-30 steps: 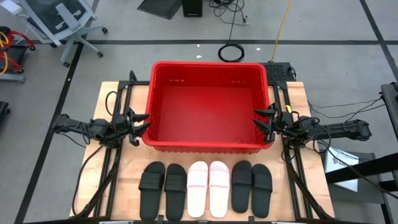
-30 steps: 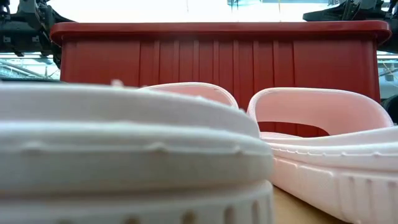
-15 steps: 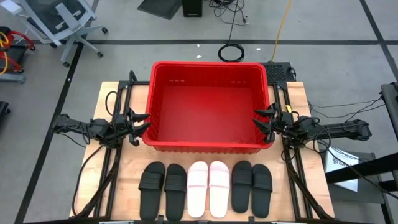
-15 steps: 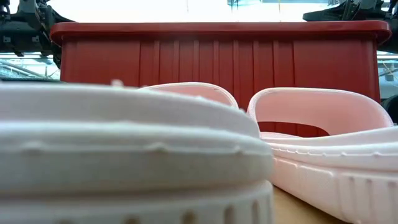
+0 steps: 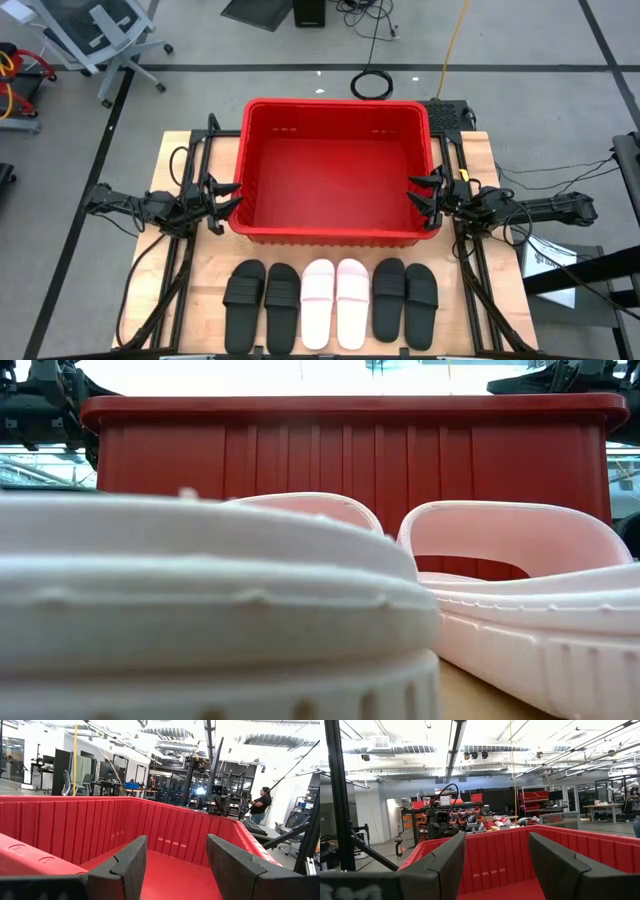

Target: Pick and place slides into bin

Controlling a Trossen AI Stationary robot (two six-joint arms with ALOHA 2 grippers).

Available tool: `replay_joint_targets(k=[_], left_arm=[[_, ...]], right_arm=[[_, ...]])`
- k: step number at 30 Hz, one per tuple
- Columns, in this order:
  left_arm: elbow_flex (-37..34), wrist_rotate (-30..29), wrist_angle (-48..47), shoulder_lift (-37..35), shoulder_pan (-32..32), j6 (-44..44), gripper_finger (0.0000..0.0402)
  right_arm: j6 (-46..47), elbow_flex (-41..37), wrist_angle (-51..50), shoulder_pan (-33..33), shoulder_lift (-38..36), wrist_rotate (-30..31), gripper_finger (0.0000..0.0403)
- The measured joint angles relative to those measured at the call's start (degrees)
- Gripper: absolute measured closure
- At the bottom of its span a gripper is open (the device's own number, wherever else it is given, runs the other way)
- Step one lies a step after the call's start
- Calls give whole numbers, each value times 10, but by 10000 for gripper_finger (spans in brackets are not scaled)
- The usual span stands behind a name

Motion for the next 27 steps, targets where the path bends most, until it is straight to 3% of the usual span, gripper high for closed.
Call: replay_joint_targets(k=[27], left_arm=[[0,0,0,0,0,0,197]], right_arm=[[28,0,1,0,0,0,197]])
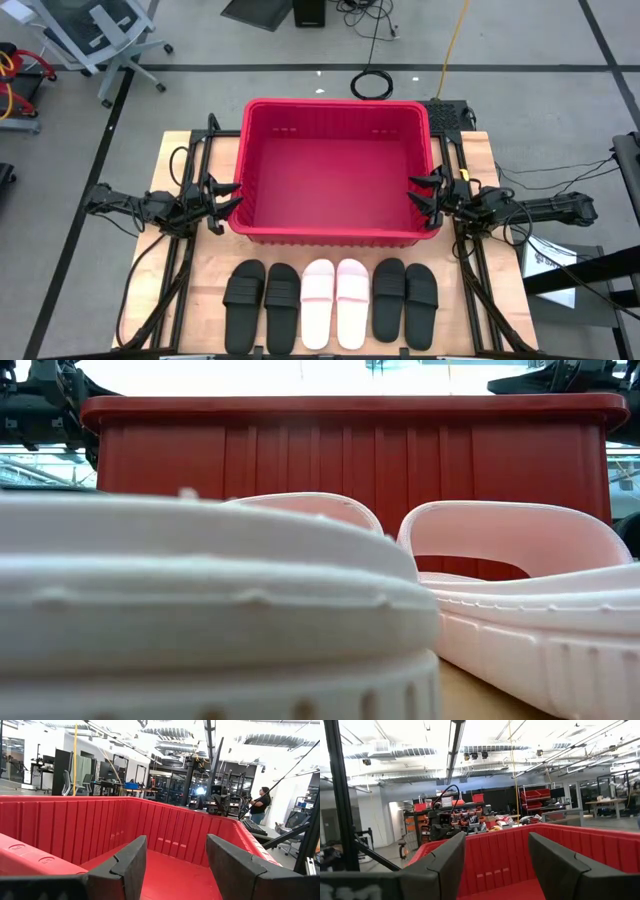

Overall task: Pick and place slides into bin
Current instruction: Put the black slides into the red bin

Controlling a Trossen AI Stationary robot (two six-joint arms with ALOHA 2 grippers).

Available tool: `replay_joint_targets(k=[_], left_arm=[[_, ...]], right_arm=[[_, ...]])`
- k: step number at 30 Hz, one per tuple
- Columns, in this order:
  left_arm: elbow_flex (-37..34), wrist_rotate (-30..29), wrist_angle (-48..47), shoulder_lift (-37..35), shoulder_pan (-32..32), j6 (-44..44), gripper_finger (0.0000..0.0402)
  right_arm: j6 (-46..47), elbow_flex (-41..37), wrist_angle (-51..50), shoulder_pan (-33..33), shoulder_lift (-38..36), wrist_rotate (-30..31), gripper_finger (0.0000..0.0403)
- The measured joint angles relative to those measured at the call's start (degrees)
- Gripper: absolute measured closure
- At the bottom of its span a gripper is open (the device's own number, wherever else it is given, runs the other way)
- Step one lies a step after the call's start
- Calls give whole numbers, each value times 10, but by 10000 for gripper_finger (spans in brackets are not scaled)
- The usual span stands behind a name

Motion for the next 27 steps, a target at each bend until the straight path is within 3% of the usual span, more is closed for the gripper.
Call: replay_joint_targets(k=[18,27], left_arm=[[0,0,1,0,0,-8,197],[0,14,23,0,0,-176,197]], right_arm=[[89,0,41,0,0,-1,197],[234,0,108,0,0,0,197]])
